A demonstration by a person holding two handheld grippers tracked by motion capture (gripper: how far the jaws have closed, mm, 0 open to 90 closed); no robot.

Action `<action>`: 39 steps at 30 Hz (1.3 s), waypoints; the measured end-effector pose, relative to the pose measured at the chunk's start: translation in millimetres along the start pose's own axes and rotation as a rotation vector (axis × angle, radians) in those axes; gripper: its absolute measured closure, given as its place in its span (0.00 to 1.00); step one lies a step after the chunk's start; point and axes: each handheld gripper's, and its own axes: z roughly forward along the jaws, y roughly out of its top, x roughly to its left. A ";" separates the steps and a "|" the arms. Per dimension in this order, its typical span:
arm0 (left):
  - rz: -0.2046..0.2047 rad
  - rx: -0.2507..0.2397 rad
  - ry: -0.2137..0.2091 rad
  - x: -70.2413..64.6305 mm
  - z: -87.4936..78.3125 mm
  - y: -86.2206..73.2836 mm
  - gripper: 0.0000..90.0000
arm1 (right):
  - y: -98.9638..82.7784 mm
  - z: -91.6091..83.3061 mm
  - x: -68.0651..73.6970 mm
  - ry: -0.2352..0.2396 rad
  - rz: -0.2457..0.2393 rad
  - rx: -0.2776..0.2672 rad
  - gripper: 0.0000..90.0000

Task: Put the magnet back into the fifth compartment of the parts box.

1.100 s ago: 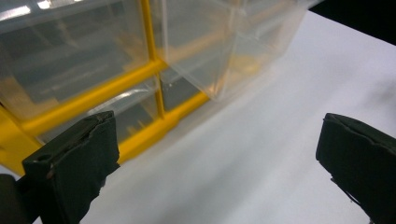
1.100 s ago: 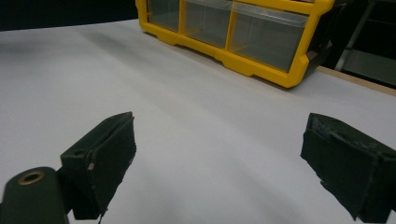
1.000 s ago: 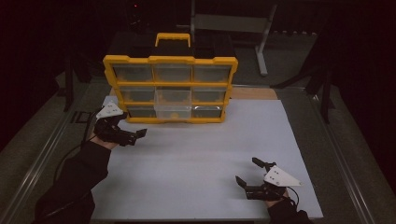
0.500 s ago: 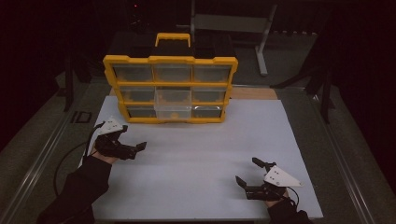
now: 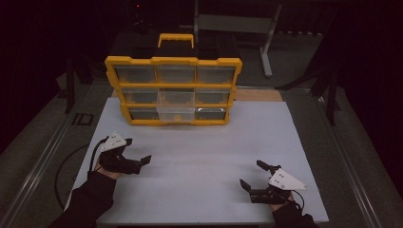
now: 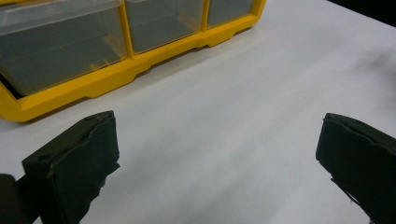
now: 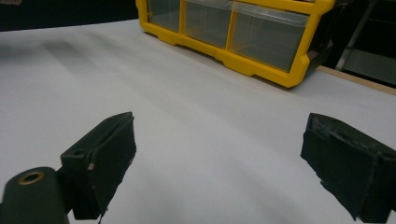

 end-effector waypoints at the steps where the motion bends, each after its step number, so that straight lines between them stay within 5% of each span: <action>1: -0.005 -0.003 0.000 -0.4 0.2 -2.4 0.00 | 0.0 0.1 0.0 0.000 0.000 0.001 0.11; 10: 0.007 -0.009 0.012 -9.8 -1.9 -22.5 0.00 | -0.2 0.1 0.2 0.000 0.000 0.002 0.11; 29: -0.051 -0.046 0.063 -36.2 -6.5 -58.0 0.00 | -0.3 0.4 0.3 0.000 -0.004 0.006 0.11; 39: -0.066 -0.050 0.142 -36.6 -2.9 -67.5 0.00 | -1.5 1.2 0.2 -0.001 -0.001 0.013 0.11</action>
